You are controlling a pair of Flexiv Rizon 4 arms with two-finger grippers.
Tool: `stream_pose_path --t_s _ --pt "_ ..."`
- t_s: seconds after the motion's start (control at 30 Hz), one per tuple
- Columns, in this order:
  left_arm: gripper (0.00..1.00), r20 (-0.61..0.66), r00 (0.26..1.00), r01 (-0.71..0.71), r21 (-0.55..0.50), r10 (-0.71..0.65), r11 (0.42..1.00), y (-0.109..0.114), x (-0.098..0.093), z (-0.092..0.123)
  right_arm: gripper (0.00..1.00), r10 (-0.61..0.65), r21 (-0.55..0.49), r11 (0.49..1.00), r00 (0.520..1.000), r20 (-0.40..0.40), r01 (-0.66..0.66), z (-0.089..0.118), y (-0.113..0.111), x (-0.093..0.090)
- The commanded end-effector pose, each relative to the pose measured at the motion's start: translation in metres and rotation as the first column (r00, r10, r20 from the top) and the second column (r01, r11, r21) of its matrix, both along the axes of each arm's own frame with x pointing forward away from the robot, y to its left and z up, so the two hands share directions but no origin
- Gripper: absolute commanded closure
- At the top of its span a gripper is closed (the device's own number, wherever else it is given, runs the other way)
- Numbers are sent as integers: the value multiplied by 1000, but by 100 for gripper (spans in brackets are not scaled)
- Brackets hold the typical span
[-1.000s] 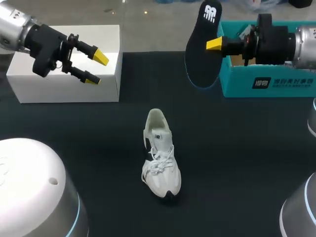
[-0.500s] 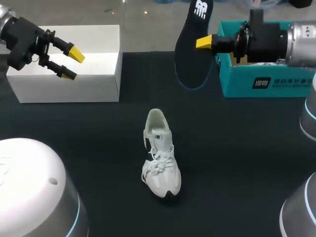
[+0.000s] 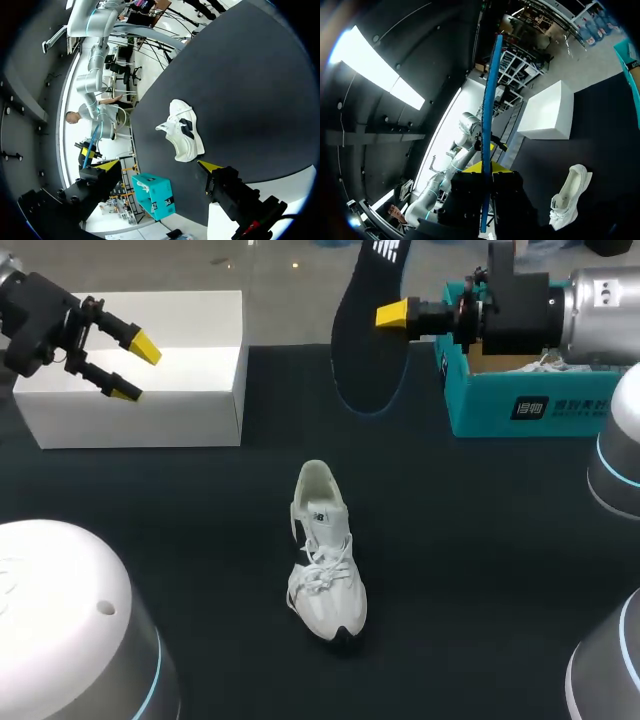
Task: Take the shoe out of the shoebox, open the shoe tongue, remove and reinsert the insole, then place the shoe into the shoebox
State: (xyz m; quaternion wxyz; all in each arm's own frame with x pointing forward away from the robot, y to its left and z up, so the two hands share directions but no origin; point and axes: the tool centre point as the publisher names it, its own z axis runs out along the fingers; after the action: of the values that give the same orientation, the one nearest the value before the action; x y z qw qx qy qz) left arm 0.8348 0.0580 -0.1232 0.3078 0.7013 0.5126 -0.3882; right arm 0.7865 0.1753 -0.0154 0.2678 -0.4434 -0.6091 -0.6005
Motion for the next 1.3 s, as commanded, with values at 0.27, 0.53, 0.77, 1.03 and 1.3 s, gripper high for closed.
stream_pose_path --t_s 0.27,0.53,0.77,1.03,1.3 --pt "0 1 1000 2 2 -2 1000 1 1 0 100 -48 -93 994 983 175 65 -7 34 19" --pt "0 1 1000 2 2 -2 1000 1 1 0 100 -48 -93 994 983 175 65 -7 34 19" --pt "0 1 1000 2 2 -2 1000 1 1 0 100 19 -237 969 941 338 66 -38 54 23" --pt "0 1 1000 2 2 -2 1000 1 1 0 100 57 -274 961 934 352 45 -82 65 41" --pt "0 1 1000 2 2 -2 1000 1 1 0 100 47 -235 972 963 264 17 -125 68 49"
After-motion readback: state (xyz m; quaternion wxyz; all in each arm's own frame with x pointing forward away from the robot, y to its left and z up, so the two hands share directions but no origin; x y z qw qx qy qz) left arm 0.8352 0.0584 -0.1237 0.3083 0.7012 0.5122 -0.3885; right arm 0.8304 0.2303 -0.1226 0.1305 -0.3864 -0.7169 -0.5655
